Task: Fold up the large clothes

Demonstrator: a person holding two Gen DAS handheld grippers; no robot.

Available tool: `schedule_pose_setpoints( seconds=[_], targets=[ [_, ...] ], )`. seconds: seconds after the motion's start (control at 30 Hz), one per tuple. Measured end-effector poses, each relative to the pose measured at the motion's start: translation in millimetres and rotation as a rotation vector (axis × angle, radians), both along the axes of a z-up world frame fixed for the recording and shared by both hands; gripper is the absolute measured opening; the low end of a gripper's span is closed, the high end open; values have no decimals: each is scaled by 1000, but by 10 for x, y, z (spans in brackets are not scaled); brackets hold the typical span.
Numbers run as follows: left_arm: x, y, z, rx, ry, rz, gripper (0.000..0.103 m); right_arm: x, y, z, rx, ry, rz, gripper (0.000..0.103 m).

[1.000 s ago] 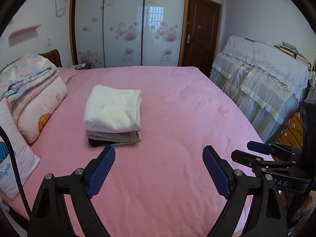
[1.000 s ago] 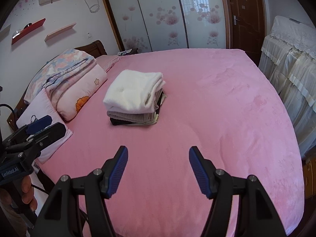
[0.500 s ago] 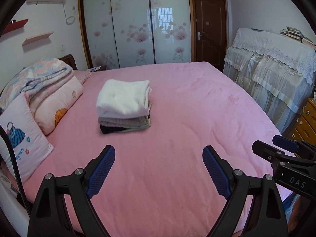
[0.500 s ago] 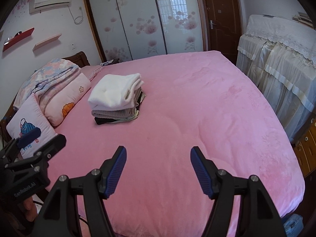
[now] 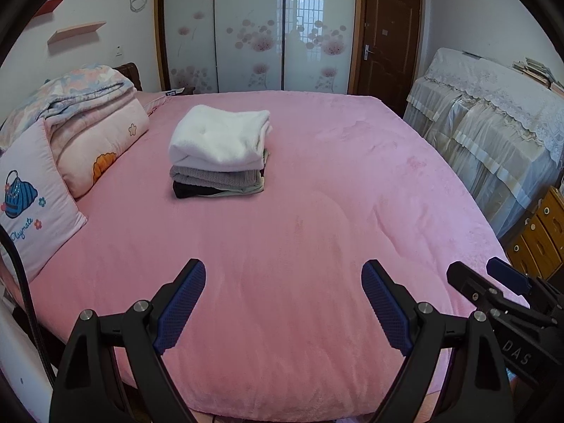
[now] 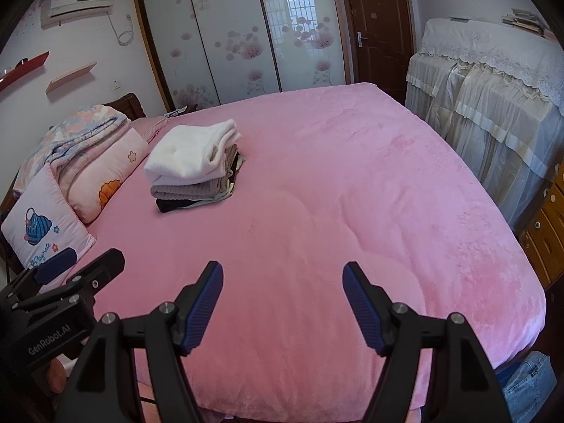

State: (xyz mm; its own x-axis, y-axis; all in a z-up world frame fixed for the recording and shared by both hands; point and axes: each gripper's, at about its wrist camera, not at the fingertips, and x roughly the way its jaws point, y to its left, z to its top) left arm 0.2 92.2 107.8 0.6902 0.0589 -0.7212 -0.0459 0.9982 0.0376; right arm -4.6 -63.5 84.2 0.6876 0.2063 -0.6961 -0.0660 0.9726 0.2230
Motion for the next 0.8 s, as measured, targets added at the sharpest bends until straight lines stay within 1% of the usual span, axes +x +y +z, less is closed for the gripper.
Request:
schedule_pose_setpoints(
  seconds=[0.13, 0.27, 0.8],
  targets=[
    [10, 1, -53, -1, 18, 0, 89, -37, 98, -38, -15, -2, 14, 73],
    [11, 1, -104, 11, 19, 3, 89, -45, 124, -53, -31, -7, 6, 73],
    [82, 64, -243, 1, 55, 23, 89, 39, 227, -122, -34, 17, -6, 73]
  ],
)
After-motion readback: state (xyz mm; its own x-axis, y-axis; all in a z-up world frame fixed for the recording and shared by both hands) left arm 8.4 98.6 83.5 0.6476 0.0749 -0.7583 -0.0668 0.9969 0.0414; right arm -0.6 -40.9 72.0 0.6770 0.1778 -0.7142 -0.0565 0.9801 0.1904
